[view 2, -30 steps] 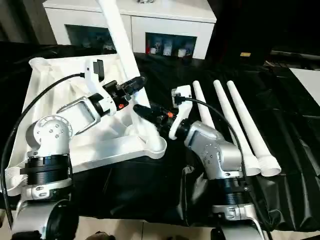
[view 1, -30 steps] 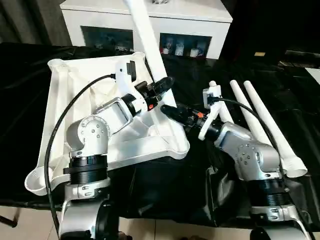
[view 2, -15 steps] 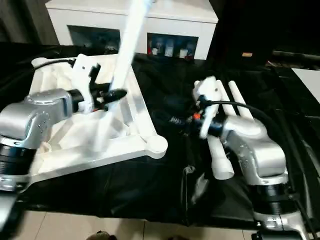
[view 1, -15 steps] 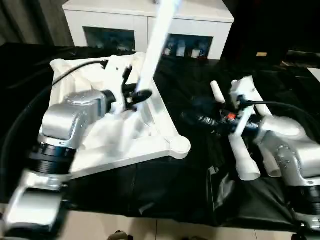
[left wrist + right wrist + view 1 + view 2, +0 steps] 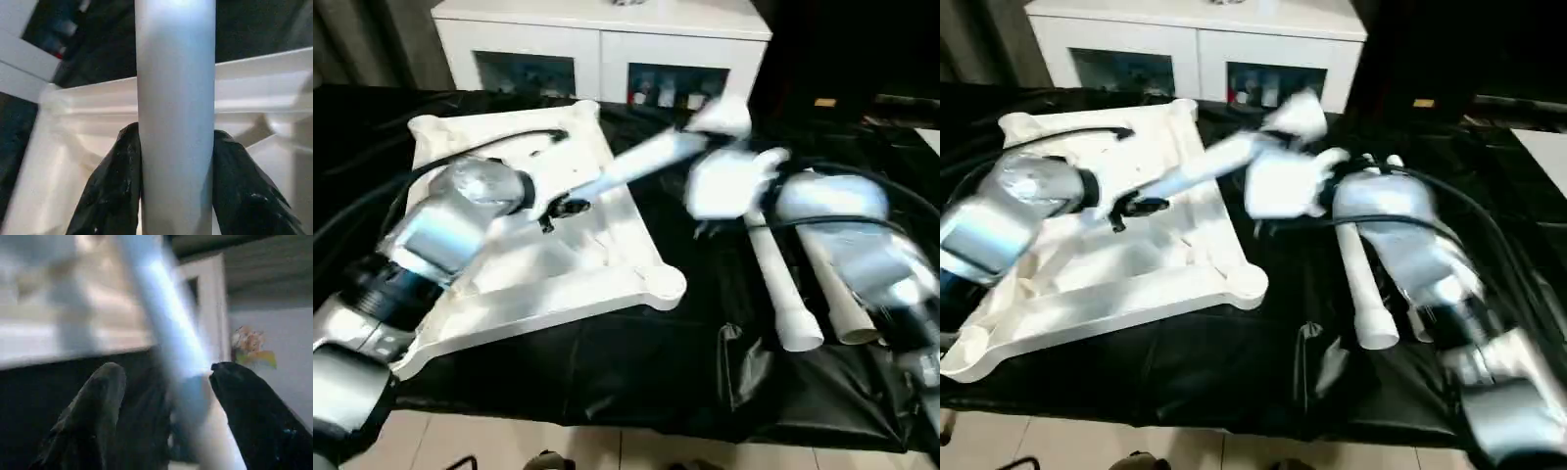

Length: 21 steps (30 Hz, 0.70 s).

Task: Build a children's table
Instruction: Insert table leg to table base

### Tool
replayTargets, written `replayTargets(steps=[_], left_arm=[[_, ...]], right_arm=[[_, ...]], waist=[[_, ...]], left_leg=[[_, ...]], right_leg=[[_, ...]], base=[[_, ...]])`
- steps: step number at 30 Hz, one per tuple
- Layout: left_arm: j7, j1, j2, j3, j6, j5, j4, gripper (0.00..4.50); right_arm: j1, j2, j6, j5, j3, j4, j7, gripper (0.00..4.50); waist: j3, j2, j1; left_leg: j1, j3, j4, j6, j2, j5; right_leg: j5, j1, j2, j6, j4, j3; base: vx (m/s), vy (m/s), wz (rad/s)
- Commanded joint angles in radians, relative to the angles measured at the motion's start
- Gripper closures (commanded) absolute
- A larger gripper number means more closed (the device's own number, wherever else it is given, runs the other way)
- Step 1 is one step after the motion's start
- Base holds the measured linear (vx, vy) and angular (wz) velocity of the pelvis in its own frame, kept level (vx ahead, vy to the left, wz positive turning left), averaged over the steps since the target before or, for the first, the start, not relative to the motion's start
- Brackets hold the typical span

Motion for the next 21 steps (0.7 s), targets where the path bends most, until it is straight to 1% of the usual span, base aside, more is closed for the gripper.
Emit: replayTargets(steps=[1,2,3,4,5,6,7,8,9,10,11,12,13,15,17,21], left_arm=[[0.003,-0.031,0.010,-0.018,-0.014,0.038,-0.012,2.84],[0.003,-0.031,0.010,-0.018,-0.014,0.038,-0.012,2.84],[-0.001,-0.031,0.011,-0.019,-0.014,0.046,-0.019,2.84],[-0.005,-0.031,0.012,-0.020,-0.010,0.055,-0.032,2.84],[-0.008,-0.032,0.013,-0.023,-0.011,0.061,-0.037,2.84],[-0.012,-0.032,0.016,-0.027,-0.015,0.076,-0.041,2.84],[-0.017,-0.029,0.014,-0.028,-0.016,0.084,-0.046,2.84],[-0.019,-0.027,0.012,-0.028,-0.015,0.085,-0.048,2.84],[-0.021,-0.021,0.005,-0.029,-0.015,0.087,-0.045,2.84],[-0.021,-0.020,0.003,-0.030,-0.016,0.088,-0.044,2.84],[-0.021,-0.018,0.001,-0.032,-0.016,0.093,-0.042,2.84],[-0.016,-0.010,-0.009,-0.030,-0.018,0.099,-0.026,2.84],[-0.014,-0.008,-0.011,-0.030,-0.019,0.101,-0.021,2.84],[-0.009,-0.007,-0.015,-0.029,-0.021,0.104,-0.007,2.84],[0.004,-0.006,-0.023,-0.026,-0.027,0.112,0.020,2.84],[0.040,0.001,-0.041,-0.015,-0.054,0.138,0.087,2.84]], right_arm=[[-0.049,0.014,0.018,-0.042,0.018,0.080,-0.034,0.90],[-0.050,0.015,0.017,-0.044,0.018,0.082,-0.036,0.90],[-0.066,0.024,0.010,-0.066,0.022,0.112,-0.063,0.76],[-0.094,0.036,0.024,-0.127,0.046,0.160,-0.113,0.68],[-0.107,0.040,0.019,-0.153,0.058,0.182,-0.142,0.63],[-0.131,0.054,0.009,-0.179,0.070,0.228,-0.194,0.62],[-0.146,0.066,-0.009,-0.192,0.073,0.262,-0.232,0.62],[-0.152,0.071,-0.019,-0.199,0.075,0.276,-0.250,0.62],[-0.161,0.083,-0.039,-0.212,0.085,0.305,-0.271,0.62],[-0.164,0.085,-0.044,-0.215,0.087,0.311,-0.275,0.62],[-0.167,0.087,-0.051,-0.225,0.093,0.319,-0.284,0.62],[-0.168,0.100,-0.090,-0.215,0.088,0.325,-0.299,0.62],[-0.167,0.102,-0.104,-0.212,0.087,0.324,-0.303,0.62],[-0.167,0.104,-0.119,-0.209,0.085,0.320,-0.305,0.62],[-0.170,0.108,-0.137,-0.202,0.079,0.320,-0.316,0.62],[-0.190,0.108,-0.179,-0.211,0.071,0.355,-0.380,0.62]], waist=[[-0.082,0.008,-0.003],[-0.082,0.008,-0.007],[-0.082,0.008,-0.007],[-0.082,0.005,-0.009],[-0.083,0.008,-0.012],[-0.082,0.008,-0.015],[-0.082,0.003,-0.016],[-0.082,0.003,-0.019],[-0.082,0.004,-0.017],[-0.081,0.005,-0.019],[-0.083,0.005,-0.020],[-0.084,-0.001,-0.020],[-0.084,0.002,-0.019],[-0.084,0.000,-0.019],[-0.084,0.001,-0.018],[-0.084,0.002,-0.019]], left_leg=[[0.021,-0.018,-0.063,0.009,0.038,-0.158],[0.021,-0.019,-0.063,0.009,0.038,-0.158],[0.022,-0.019,-0.062,0.005,0.039,-0.160],[0.020,-0.019,-0.062,0.004,0.038,-0.157],[0.020,-0.019,-0.062,-0.001,0.036,-0.152],[0.021,-0.018,-0.060,-0.005,0.036,-0.159],[0.021,-0.018,-0.060,-0.005,0.037,-0.159],[0.019,-0.018,-0.060,-0.006,0.035,-0.160],[0.021,-0.018,-0.060,-0.009,0.037,-0.170],[0.020,-0.019,-0.060,-0.011,0.037,-0.171],[0.021,-0.018,-0.060,-0.011,0.037,-0.172],[0.020,-0.017,-0.059,-0.007,0.038,-0.165],[0.020,-0.017,-0.059,-0.001,0.037,-0.157],[0.019,-0.016,-0.058,0.007,0.037,-0.151],[0.019,-0.016,-0.057,0.013,0.037,-0.154],[0.021,-0.017,-0.058,0.007,0.036,-0.170]], right_leg=[[-0.073,0.062,-0.041,-0.273,-0.046,0.038],[-0.077,0.061,-0.040,-0.279,-0.046,0.037],[-0.079,0.059,-0.041,-0.281,-0.044,0.037],[-0.077,0.061,-0.039,-0.281,-0.043,0.037],[-0.075,0.060,-0.038,-0.286,-0.042,0.035],[-0.080,0.059,-0.038,-0.286,-0.044,0.036],[-0.082,0.060,-0.040,-0.285,-0.045,0.037],[-0.096,0.060,-0.040,-0.285,-0.044,0.036],[-0.106,0.060,-0.041,-0.280,-0.046,0.037],[-0.109,0.059,-0.040,-0.280,-0.045,0.037],[-0.093,0.060,-0.038,-0.278,-0.043,0.037],[-0.081,0.060,-0.038,-0.279,-0.042,0.037],[-0.067,0.060,-0.038,-0.280,-0.040,0.037],[-0.055,0.061,-0.038,-0.283,-0.039,0.037],[-0.059,0.061,-0.038,-0.284,-0.039,0.037],[-0.084,0.058,-0.037,-0.279,-0.041,0.037]], base=[[0.000,0.000,0.00],[0.000,0.000,0.00],[0.000,0.000,0.00],[0.000,0.000,0.00],[0.000,0.000,0.00],[0.000,0.000,0.00],[0.000,0.000,0.00],[0.000,0.000,0.00],[0.000,0.000,0.00],[0.000,0.000,0.00],[0.000,0.000,0.00],[0.000,0.000,0.00],[0.000,0.000,0.00],[0.000,0.000,0.00],[0.000,0.000,0.00],[0.000,0.000,0.00]])
